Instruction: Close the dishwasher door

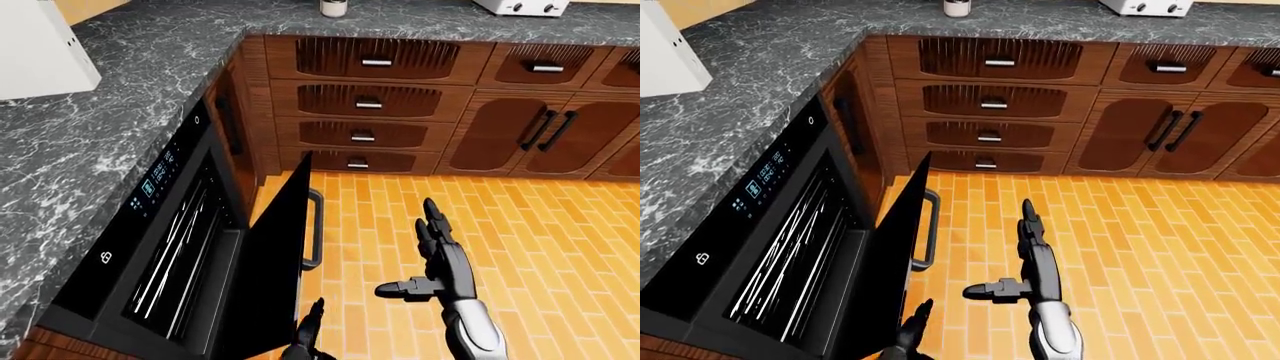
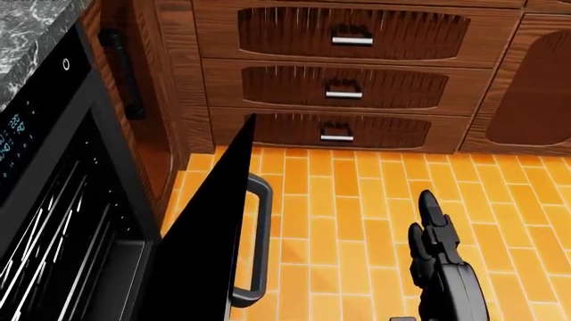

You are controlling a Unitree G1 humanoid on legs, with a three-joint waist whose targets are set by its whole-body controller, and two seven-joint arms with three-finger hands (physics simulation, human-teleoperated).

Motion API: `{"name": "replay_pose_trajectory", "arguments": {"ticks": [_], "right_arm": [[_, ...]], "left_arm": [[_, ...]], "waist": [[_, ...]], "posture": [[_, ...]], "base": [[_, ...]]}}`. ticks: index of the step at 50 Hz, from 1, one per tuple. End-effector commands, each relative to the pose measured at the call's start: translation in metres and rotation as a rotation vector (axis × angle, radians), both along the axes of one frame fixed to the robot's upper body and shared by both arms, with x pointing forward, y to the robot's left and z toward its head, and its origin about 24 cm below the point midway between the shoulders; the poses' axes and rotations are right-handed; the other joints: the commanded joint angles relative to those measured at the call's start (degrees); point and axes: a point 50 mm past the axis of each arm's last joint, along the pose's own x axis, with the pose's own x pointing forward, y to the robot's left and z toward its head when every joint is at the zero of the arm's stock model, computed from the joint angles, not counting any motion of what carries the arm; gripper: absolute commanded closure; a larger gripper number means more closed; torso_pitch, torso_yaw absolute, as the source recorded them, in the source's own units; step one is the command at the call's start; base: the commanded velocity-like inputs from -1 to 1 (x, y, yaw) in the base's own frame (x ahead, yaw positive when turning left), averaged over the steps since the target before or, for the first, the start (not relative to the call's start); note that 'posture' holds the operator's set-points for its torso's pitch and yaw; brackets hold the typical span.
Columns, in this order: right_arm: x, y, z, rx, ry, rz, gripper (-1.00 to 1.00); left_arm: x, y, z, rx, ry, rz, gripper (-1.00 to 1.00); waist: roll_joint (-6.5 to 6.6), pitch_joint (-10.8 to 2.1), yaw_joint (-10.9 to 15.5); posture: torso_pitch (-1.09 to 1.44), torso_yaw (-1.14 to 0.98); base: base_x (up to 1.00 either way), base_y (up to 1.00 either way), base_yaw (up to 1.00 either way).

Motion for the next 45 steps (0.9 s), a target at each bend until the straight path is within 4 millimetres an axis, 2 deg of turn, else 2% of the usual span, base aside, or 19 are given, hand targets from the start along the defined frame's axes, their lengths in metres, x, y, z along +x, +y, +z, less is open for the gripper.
{"name": "replay_pose_trajectory", "arguments": {"ticks": [1, 7, 12, 17, 28, 38, 45], "right_arm": [[0.001, 0.0, 0.017, -0.002, -0.089, 0.004, -1.0], [0.001, -0.002, 0.017, 0.002, -0.091, -0.002, -1.0], [0.001, -0.002, 0.018, 0.007, -0.094, -0.009, -1.0], [0.002, -0.002, 0.017, 0.006, -0.092, -0.009, -1.0], [0.003, 0.0, 0.016, 0.005, -0.089, -0.004, -1.0], [0.003, -0.001, 0.016, 0.004, -0.088, -0.007, -1.0], [0.003, -0.002, 0.016, 0.004, -0.088, -0.01, -1.0]], "left_arm": [[0.015, 0.005, 0.006, -0.013, -0.005, 0.037, -1.0], [0.029, 0.022, 0.008, -0.008, 0.045, 0.184, -1.0], [0.034, 0.036, 0.009, -0.028, 0.08, 0.376, -1.0], [0.039, 0.053, 0.012, 0.049, 0.059, 0.541, -1.0], [0.044, 0.073, 0.018, 0.177, -0.028, 0.717, -1.0], [0.049, 0.085, 0.022, 0.185, -0.029, 0.809, -1.0], [0.047, 0.094, 0.024, 0.293, -0.041, 0.903, -1.0]], "waist": [[-0.11, -0.92, -0.07], [-0.09, -0.92, -0.11], [-0.31, -0.82, -0.28], [-0.58, -0.76, -0.53], [-0.78, -0.57, -1.23], [-0.6, -0.6, -1.43], [-0.52, -0.57, -1.6]], "posture": [[0.0, 0.0], [0.0, 0.0], [0.0, 0.0], [0.0, 0.0], [0.0, 0.0], [0.0, 0.0], [0.0, 0.0]], "base": [[0.0, 0.0, 0.0], [0.0, 0.0, 0.0], [0.0, 0.0, 0.0], [0.0, 0.0, 0.0], [0.0, 0.0, 0.0], [0.0, 0.0, 0.0], [0.0, 0.0, 0.0]]}}
